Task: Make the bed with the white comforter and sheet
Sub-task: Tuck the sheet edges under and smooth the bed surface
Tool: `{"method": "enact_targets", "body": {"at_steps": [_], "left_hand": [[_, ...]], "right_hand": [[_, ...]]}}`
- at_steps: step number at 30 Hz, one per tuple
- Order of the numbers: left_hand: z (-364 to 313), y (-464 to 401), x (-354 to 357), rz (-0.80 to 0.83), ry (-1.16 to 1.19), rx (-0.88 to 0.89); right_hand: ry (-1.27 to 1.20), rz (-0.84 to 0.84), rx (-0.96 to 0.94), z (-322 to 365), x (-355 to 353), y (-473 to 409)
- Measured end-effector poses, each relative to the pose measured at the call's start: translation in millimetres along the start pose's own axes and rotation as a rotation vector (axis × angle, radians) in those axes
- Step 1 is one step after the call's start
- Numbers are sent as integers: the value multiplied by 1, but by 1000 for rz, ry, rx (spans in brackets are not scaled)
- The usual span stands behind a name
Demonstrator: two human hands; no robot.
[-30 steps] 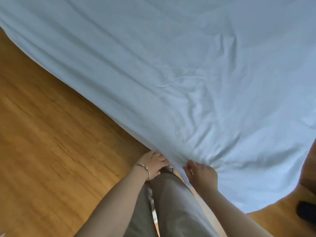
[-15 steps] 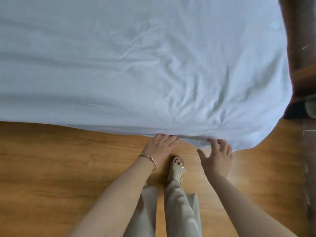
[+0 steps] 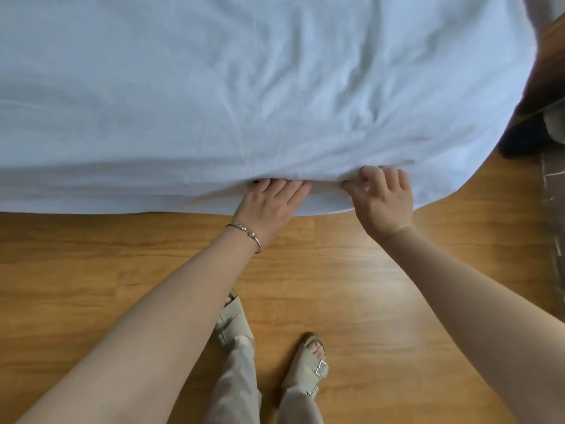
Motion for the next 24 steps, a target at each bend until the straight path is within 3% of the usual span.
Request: {"method": "enact_targets", "body": {"at_steps": [3,10,15,17,21,24], "left_hand": [[-5,-3,-10,-36,-28,-78],[-7,8,-39,58,141,-346],[-8,11,-67,18,142,-401],[-15,17,-66,139,204,-419],[-27,41,-33,599,375,-500],[-20,38,-30,722,404,-450]], "right_hand": [[-126,45,119,-6,2,3],[-531,216,424,-14,-32,29],[-592,455,384,-13,-36,12],[-557,558,337,-2,-29,17],[-396,810,224,18,-13,36],[-385,978,242,18,-8,31]]}}
Point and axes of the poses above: each hand's wrist, its own y-axis away from the middle knuckle, its own x-axis out of the palm, z = x × y, the point moved 10 cm from there along -y, towards the middle knuckle, and after that the axes turned 1 degree about x, right-handed, at the moved point
